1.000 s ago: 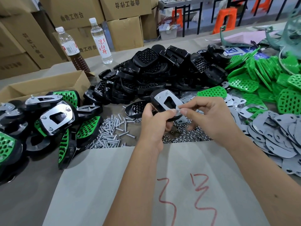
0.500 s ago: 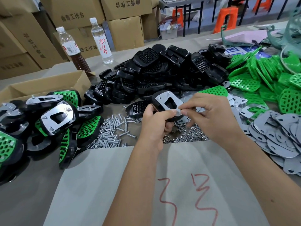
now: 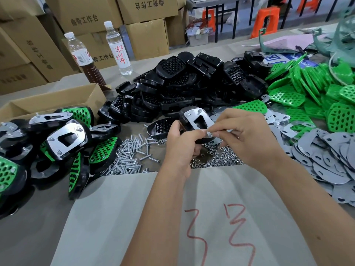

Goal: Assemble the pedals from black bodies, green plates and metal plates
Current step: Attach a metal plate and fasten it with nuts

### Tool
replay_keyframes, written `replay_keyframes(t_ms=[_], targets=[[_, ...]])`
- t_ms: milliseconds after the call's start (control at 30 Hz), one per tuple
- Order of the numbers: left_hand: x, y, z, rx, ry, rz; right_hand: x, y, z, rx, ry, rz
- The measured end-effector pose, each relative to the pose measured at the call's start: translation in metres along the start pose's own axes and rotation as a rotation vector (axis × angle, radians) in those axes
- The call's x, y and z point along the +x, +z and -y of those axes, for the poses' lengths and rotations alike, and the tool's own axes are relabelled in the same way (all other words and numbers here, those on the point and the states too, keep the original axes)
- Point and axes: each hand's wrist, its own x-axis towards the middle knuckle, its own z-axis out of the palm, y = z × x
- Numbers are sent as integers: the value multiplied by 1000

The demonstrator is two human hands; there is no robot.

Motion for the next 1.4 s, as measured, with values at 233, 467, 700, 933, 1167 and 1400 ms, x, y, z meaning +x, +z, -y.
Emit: replay_keyframes(t_ms=[233, 467, 700, 933, 1167, 1400], targets=[[0, 1, 0, -18, 8, -15, -4, 6, -3, 134, 153, -92], [0, 1, 2, 8, 23, -29, -3, 4, -5, 119, 130, -29], [-1, 1, 2, 10, 38, -13, -3, 4, -3, 98, 120, -50], [0, 1, 1, -25, 34, 7, -2, 7, -1, 32, 74, -101], [1, 1, 2, -28, 26, 14, -1, 7, -5, 97, 47, -34], [0, 1, 1, -43, 24, 21, -3, 10, -5, 133, 154, -121]])
